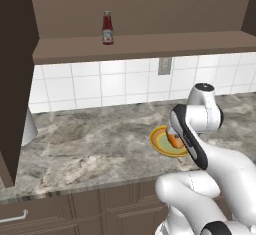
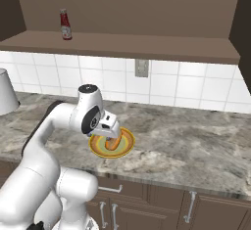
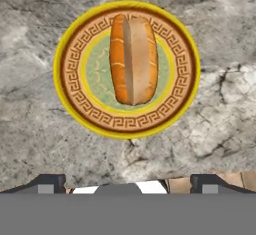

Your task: Move the hot dog bun to the plate on the dining table and place the condiment next to that plate. Then navigate to the fridge and take the sausage and place it on the plate as well.

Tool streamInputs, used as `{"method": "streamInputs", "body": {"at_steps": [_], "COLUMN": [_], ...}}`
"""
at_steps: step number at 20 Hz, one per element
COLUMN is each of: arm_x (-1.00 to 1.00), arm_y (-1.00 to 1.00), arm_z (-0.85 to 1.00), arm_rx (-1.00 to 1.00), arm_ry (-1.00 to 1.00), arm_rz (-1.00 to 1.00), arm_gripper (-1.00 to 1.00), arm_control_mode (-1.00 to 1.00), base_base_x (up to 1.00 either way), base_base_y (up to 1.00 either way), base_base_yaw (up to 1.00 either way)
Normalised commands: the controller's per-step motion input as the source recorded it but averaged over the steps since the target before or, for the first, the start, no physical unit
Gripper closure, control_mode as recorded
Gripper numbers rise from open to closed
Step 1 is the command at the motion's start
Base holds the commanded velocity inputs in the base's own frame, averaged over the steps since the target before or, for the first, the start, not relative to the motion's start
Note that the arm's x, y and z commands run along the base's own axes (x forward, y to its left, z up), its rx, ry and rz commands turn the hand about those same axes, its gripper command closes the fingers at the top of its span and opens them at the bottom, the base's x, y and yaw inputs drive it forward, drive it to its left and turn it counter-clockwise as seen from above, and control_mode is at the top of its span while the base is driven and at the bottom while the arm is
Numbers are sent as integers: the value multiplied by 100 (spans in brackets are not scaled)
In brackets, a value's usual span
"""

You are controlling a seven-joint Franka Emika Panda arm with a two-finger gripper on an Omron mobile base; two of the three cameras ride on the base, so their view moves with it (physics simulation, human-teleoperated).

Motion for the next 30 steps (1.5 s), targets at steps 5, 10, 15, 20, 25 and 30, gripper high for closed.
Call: {"method": "streamInputs", "body": {"at_steps": [5,10,15,20,25,30], "arm_x": [34,47,43,18,2,0], "arm_y": [-26,-15,0,1,2,1], "arm_z": [-1,-18,-25,-23,-36,-32], "arm_rx": [0,0,1,2,0,0], "arm_ry": [6,15,12,1,0,0], "arm_rz": [5,7,1,0,0,0], "arm_gripper": [-100,-100,-100,-100,-100,-100], "arm_control_mode": [-100,-100,-100,-100,-100,-100], "base_base_x": [0,0,0,0,0,0], "base_base_y": [0,0,0,0,0,0], "base_base_yaw": [0,0,0,0,0,0]}}
